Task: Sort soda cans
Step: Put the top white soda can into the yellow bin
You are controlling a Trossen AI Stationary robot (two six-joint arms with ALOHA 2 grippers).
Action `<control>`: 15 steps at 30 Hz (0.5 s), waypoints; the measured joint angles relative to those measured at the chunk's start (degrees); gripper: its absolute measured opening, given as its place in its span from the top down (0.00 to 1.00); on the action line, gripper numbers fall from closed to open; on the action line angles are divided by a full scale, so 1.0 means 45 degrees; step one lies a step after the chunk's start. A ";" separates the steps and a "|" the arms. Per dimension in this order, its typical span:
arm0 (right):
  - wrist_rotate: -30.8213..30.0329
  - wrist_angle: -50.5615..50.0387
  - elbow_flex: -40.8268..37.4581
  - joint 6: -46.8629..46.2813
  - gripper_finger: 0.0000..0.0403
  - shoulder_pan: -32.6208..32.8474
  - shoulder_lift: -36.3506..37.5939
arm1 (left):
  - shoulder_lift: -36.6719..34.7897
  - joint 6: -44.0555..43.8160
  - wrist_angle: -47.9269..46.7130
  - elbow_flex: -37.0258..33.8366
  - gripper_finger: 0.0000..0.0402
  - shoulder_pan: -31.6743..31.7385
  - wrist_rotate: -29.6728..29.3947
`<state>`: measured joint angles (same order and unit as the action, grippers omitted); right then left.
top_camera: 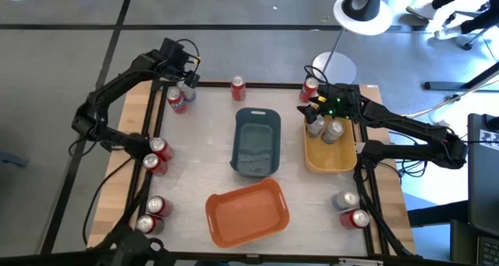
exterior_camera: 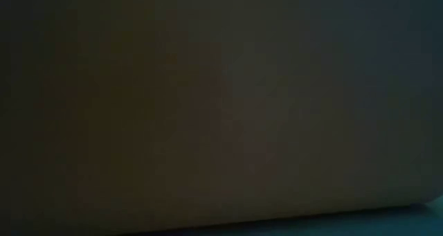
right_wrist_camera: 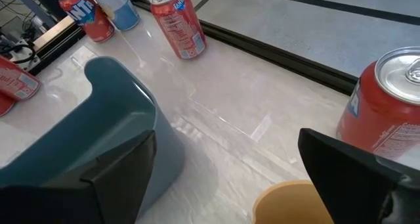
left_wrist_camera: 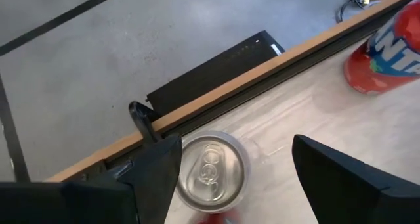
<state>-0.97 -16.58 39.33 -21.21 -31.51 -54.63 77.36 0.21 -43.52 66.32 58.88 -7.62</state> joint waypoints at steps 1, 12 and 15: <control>0.0000 0.0000 0.0000 0.0000 0.08 0.0000 0.0000 | 0.0001 -0.0003 -0.0068 0.0000 0.28 0.0085 -0.0002; -0.0008 -0.0026 0.0000 0.0000 0.08 0.0000 0.0000 | 0.0010 -0.1199 -0.0250 -0.0005 0.05 0.0601 -0.0167; 0.0005 -0.0092 0.0000 0.0000 0.08 0.0005 0.0003 | 0.0009 -0.1589 -0.0342 -0.0005 0.07 0.0575 -0.0170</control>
<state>-0.95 -16.99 39.33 -21.21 -31.48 -54.62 77.40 -6.95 -45.06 66.30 61.46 -8.38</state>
